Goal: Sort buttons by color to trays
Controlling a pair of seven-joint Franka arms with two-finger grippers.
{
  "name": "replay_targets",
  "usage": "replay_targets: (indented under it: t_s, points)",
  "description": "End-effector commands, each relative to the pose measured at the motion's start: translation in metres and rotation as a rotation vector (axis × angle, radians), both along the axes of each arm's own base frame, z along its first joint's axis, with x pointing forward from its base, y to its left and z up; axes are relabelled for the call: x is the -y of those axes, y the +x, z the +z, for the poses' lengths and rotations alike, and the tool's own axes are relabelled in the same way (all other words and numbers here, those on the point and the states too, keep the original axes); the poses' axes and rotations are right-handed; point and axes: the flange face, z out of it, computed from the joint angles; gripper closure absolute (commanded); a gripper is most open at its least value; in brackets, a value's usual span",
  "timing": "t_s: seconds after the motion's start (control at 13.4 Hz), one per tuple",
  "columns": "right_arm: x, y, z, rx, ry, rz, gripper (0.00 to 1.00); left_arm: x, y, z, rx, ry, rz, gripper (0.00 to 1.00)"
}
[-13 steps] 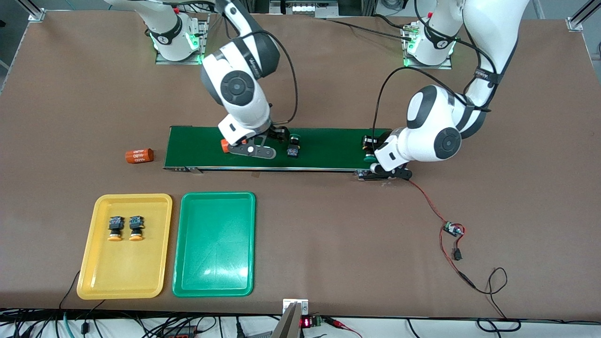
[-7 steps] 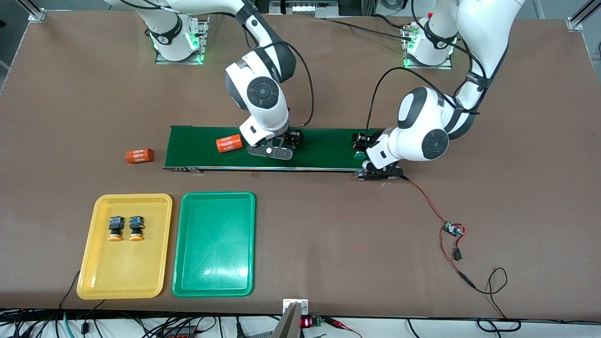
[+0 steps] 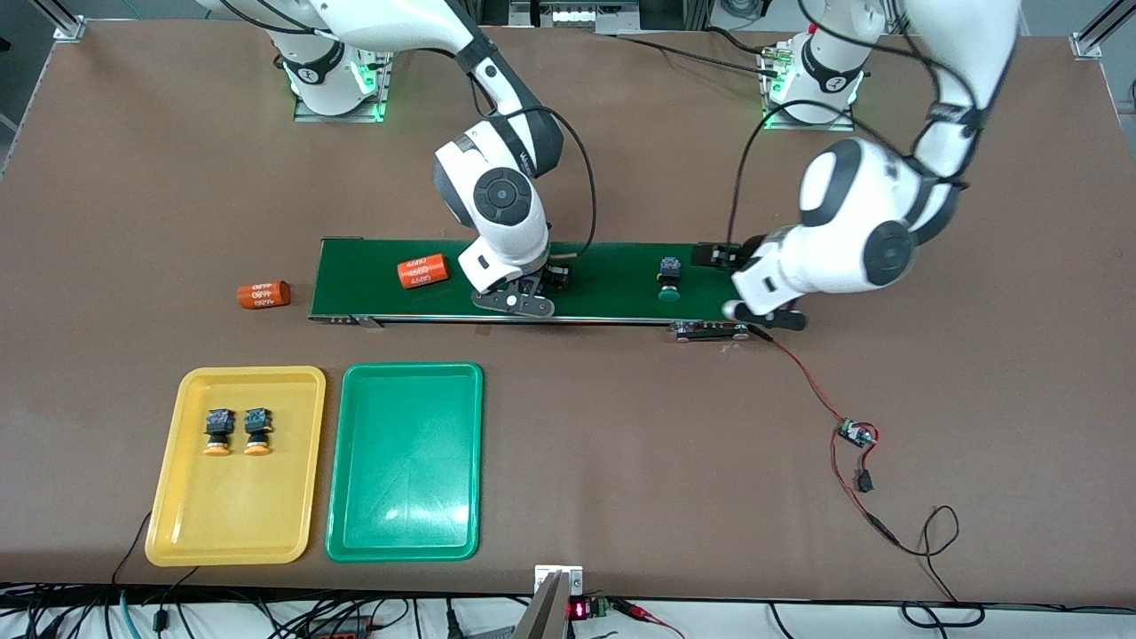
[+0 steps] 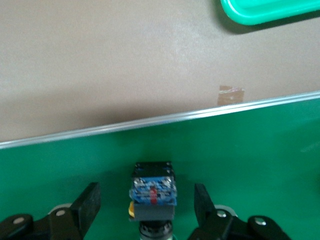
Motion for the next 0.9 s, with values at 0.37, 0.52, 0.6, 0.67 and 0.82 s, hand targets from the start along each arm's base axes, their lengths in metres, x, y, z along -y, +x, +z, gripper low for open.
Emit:
replay_targets:
  t_s: [0.37, 0.52, 0.6, 0.67, 0.82]
  points:
    - [0.005, 0.013, 0.002, 0.008, 0.012, -0.030, 0.83, -0.108, -0.005, 0.152, 0.100, 0.378, -0.153, 0.00]
    - [0.019, 0.029, 0.039, 0.042, 0.032, -0.049, 0.91, -0.125, -0.007, 0.192, 0.072, 0.378, -0.141, 0.00]
    - [0.031, 0.042, 0.064, 0.059, 0.034, -0.066, 0.91, -0.125, -0.014, 0.214, 0.088, 0.371, -0.129, 0.00]
    - [0.043, 0.058, 0.085, 0.076, 0.031, -0.092, 0.91, -0.128, -0.020, 0.234, 0.134, 0.361, -0.112, 0.00]
    - [0.078, 0.095, 0.121, 0.133, 0.029, -0.152, 0.91, -0.149, -0.022, 0.270, 0.269, 0.279, -0.015, 0.00]
